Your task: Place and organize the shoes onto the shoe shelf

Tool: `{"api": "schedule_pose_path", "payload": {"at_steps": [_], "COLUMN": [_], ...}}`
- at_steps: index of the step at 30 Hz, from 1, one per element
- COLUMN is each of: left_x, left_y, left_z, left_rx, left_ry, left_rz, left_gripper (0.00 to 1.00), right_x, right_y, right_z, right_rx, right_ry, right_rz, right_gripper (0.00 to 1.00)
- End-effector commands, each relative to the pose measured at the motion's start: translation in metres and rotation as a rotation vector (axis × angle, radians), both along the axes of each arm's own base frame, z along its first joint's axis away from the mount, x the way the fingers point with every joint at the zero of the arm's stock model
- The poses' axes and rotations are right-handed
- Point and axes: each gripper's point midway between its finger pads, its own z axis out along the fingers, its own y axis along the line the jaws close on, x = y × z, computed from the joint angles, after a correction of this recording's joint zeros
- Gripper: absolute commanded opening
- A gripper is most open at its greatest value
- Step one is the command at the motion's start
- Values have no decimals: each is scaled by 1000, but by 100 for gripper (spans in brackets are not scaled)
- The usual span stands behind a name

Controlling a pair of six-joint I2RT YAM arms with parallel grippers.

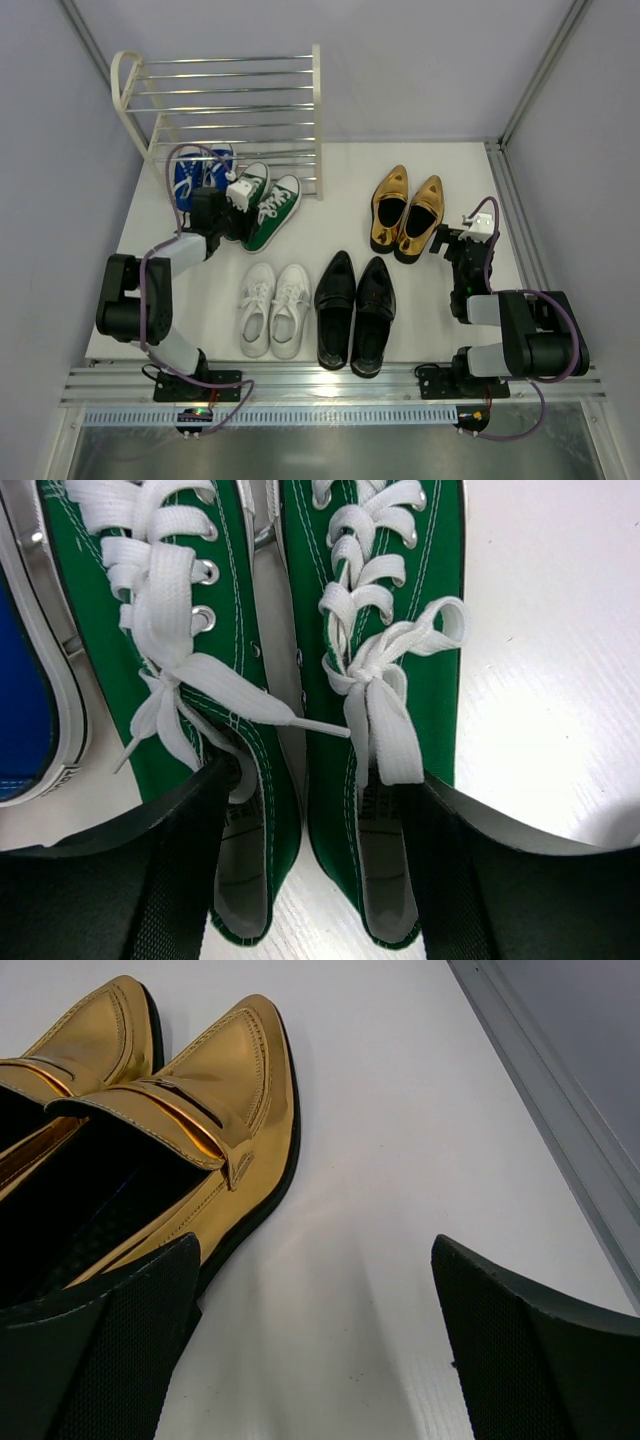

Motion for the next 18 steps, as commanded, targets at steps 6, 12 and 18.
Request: {"api": "schedule_pose_path", "payload": {"at_steps": [6, 12, 18], "left_x": [36, 46, 45], "left_y": [4, 2, -2], "left_z": [3, -20, -22], "left_rx": [73, 88, 66], "left_ry": [-46, 18, 10], "left_rz": [14, -4, -11], "left_gripper": [61, 29, 0], "right_x": [6, 6, 6], "right_y": [0, 0, 0], "right_z": [23, 23, 23], "right_rx": [-7, -6, -6], "right_ry": [-86, -87, -89], "right_rz": [2, 3, 2], "right_gripper": [97, 97, 97]}}
